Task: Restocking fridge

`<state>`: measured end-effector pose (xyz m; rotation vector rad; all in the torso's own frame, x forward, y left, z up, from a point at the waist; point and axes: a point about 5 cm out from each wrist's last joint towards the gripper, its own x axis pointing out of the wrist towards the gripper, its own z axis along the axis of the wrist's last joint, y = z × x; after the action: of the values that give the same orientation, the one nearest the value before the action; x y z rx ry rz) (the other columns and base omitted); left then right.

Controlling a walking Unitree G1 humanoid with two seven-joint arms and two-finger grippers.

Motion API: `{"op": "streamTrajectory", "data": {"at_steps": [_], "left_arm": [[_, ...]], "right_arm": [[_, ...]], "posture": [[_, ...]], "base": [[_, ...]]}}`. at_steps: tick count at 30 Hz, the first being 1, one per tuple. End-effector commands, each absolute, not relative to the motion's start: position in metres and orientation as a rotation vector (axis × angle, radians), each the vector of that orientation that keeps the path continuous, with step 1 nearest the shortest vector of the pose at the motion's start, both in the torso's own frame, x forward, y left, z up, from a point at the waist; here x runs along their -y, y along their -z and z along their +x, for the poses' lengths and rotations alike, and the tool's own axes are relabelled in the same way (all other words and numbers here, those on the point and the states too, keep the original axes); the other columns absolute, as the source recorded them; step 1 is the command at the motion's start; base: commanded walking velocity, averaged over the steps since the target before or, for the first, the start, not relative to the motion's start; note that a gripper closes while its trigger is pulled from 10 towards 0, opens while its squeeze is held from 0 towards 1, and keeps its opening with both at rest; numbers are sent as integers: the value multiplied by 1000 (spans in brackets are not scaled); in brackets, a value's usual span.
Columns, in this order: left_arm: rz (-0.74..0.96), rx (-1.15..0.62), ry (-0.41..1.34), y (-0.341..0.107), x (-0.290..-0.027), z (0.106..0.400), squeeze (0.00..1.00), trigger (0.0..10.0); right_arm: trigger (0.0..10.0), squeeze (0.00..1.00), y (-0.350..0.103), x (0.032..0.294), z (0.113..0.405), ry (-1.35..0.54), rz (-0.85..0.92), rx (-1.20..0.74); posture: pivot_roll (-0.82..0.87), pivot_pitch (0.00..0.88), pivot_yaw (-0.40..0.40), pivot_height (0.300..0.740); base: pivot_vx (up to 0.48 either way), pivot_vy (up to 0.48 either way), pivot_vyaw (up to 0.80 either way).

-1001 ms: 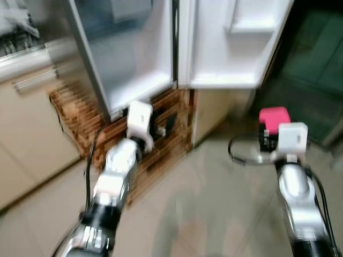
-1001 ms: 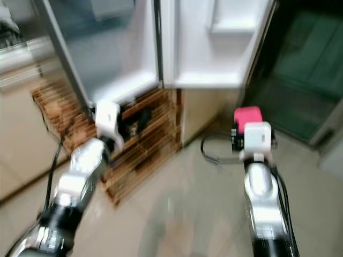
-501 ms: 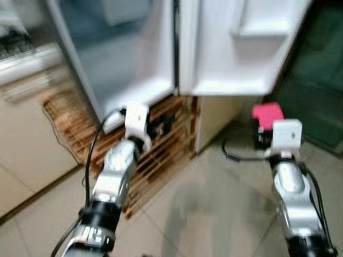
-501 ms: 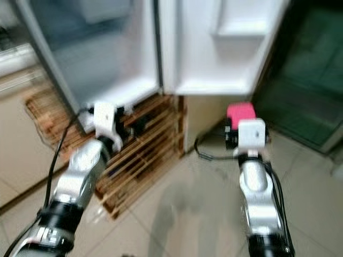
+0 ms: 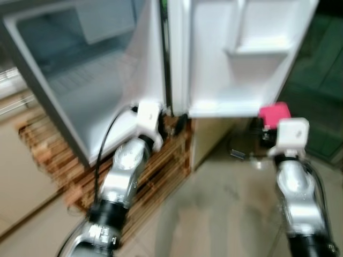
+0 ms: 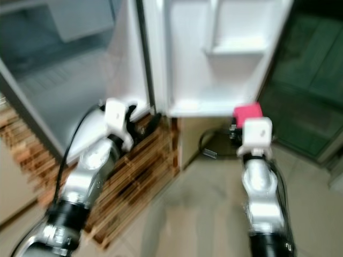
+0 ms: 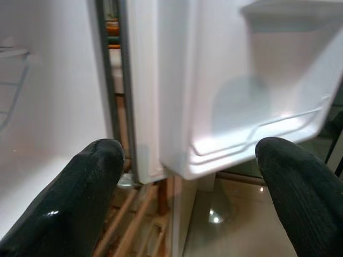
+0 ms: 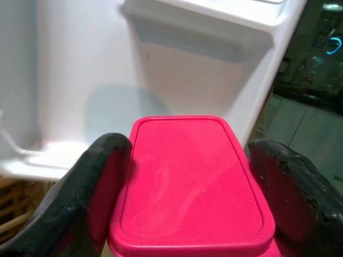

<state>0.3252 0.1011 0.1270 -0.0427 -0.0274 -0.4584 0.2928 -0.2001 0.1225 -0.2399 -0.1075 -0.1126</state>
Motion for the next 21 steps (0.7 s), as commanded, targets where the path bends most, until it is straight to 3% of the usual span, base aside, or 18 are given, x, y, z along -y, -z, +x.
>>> {"op": "streamTrajectory", "data": {"at_steps": [1,5,15,21], "left_arm": [[-53,52,490,-135,-92,326,0,10000],[-58,64,501,-136,-90,325,0,10000],[-64,85,533,-139,-84,324,0,10000],[-54,83,540,-140,-84,324,0,10000]], "right_arm": [[0,0,-128,207,294,130,-247,120],[0,0,-135,205,297,109,-253,138],[0,0,-169,209,323,-187,-311,101],[0,0,-169,210,324,-364,-405,37]], "posture": [[-174,0,49,740],[-174,0,49,740],[-172,0,48,740],[-163,0,46,740]], "base": [[480,0,0],[480,0,0],[26,0,0],[351,-323,0]]}}
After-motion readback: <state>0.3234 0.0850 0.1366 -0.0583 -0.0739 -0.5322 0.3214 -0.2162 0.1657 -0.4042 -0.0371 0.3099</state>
